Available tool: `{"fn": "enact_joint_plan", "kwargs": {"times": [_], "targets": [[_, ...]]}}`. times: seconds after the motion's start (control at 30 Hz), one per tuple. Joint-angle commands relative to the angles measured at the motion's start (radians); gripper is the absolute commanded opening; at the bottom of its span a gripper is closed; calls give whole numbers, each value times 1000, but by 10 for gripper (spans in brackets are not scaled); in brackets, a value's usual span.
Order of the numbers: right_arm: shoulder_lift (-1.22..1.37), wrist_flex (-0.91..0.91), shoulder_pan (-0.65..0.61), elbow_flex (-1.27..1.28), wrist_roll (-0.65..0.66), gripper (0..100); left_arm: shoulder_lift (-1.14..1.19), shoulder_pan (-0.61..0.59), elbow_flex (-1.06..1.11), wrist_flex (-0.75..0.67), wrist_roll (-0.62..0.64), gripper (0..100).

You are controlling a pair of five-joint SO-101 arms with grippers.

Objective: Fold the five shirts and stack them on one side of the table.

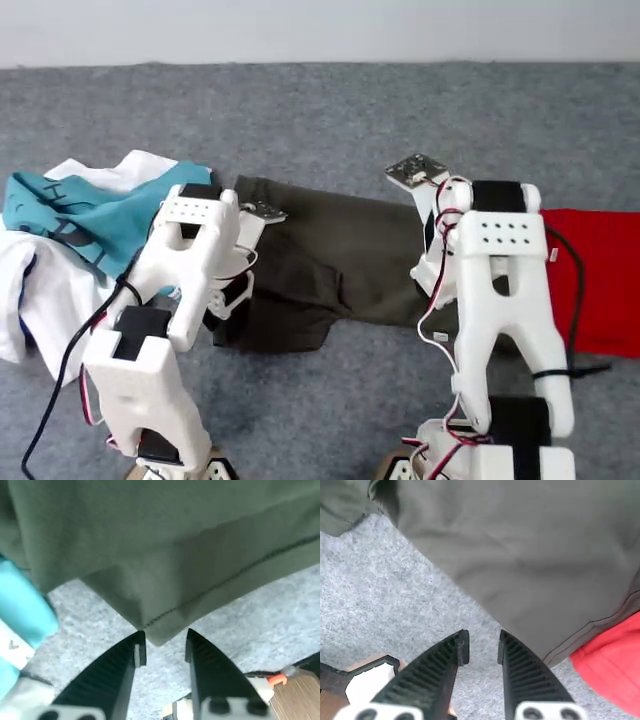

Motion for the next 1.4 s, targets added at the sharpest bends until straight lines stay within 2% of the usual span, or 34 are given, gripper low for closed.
{"fn": "enact_joint_plan", "kwargs": {"times": [0.0, 0.3, 0.5, 0.63, 0.77, 1.03, 1.2, 1.37], "targets": [[-58, -15, -4, -3, -5, 112, -52, 6, 30, 2, -35, 130], [-67, -15, -4, -3, -5, 112, -52, -8, 125, -117, -40, 127], [-67, -12, -5, -3, -9, 112, -54, 0, 122, -166, -44, 21], [-67, -8, -8, -3, -9, 112, -57, 0, 122, -172, -44, 14], [-67, -7, -8, -3, -9, 112, -63, 0, 110, -155, -44, 14], [-67, -7, -8, -3, -9, 112, -63, 2, -130, 84, -43, 14], [-67, -5, -8, -3, -11, 112, -52, 12, -223, 84, -43, 14], [-67, -5, -8, -2, -11, 112, -26, 80, -277, 35, -43, 14]]}}
